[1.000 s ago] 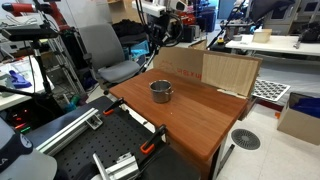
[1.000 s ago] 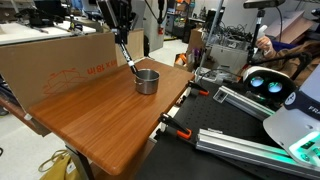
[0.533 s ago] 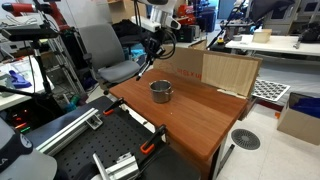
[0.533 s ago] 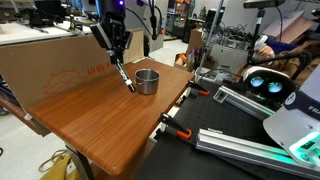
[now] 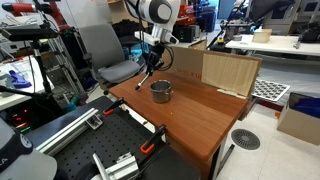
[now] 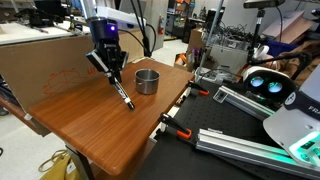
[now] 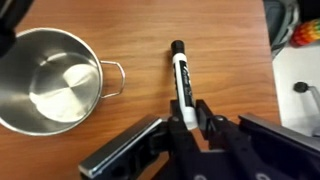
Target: Take the marker the silver pot and place it on the table
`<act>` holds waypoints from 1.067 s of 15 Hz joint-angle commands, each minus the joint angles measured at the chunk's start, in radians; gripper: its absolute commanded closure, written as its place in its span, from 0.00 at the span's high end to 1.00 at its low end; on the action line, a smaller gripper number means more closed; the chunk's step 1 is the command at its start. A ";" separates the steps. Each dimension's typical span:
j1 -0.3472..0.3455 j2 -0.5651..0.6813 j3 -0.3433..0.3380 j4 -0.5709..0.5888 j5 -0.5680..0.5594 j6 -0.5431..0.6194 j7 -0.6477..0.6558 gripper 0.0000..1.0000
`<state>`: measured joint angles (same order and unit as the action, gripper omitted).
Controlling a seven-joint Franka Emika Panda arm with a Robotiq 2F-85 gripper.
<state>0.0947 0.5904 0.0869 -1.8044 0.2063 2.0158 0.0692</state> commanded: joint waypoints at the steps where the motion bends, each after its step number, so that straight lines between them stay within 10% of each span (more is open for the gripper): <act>1: 0.029 0.086 -0.024 0.104 -0.048 -0.072 0.079 0.05; 5: 0.043 0.157 -0.037 0.185 -0.074 -0.109 0.132 0.05; 6: 0.050 0.170 -0.043 0.203 -0.091 -0.129 0.146 0.46; 16: 0.059 0.223 -0.042 0.308 -0.140 -0.230 0.146 1.00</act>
<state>0.1397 0.7891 0.0565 -1.5479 0.0818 1.8377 0.2051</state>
